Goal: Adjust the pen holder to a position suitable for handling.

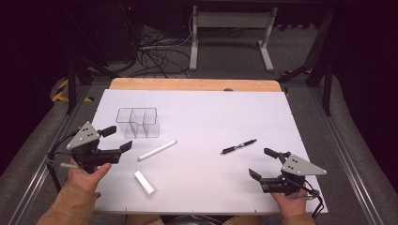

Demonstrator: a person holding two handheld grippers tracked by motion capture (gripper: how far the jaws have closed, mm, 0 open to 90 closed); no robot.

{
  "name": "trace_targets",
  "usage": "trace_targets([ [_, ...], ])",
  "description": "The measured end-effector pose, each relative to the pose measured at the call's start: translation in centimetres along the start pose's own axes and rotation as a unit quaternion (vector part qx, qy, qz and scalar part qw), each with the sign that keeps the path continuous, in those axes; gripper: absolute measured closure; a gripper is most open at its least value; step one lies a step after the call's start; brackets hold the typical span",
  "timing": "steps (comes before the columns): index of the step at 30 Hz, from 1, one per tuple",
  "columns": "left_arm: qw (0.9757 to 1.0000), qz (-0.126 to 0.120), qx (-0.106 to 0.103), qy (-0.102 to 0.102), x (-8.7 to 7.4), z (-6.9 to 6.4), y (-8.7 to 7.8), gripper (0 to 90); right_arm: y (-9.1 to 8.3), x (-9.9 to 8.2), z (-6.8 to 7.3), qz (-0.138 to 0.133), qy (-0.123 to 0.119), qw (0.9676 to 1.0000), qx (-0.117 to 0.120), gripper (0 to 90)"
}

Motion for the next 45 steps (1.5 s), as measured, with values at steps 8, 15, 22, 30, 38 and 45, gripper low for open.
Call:
trace_targets([
  [8, 0.9992, 0.038, 0.014, 0.007, 0.6, 1.2, 1.1, 24.7, 0.1, -0.1, 0.0, 0.001, -0.001, 1.0000, 0.003, 12.8],
  [15, 0.9980, 0.061, 0.019, 0.003, 0.9, 2.1, 2.1, 25.6, 0.1, -0.2, 0.0, 0.003, 0.002, 1.0000, 0.005, 13.0],
  [22, 0.9958, 0.086, 0.030, 0.013, 1.0, 3.1, 3.2, 25.9, 0.2, -0.3, 0.0, 0.006, 0.006, 0.9999, 0.006, 13.2],
  [30, 0.9933, 0.106, 0.038, 0.026, 1.2, 3.8, 3.9, 28.0, 0.3, -0.4, 0.1, 0.009, 0.007, 0.9999, 0.010, 13.3],
  [38, 0.9917, 0.122, 0.035, 0.020, 1.2, 4.6, 4.6, 33.1, 0.3, -0.5, 0.1, 0.008, 0.006, 0.9999, 0.011, 13.3],
  [45, 0.9844, 0.160, 0.047, 0.054, 0.8, 5.1, 5.3, 34.9, 0.3, -0.5, 0.2, 0.009, 0.006, 0.9999, 0.012, 13.3],
])
Point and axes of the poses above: each handheld gripper's, and its own axes: y roughly forward along the jaws, x roughly out of its top, z roughly to its left, the point moved 10 cm from there along y, roughly forward along the jaws, and after that the axes turned 13 degrees about -y, right-handed, at the moved point
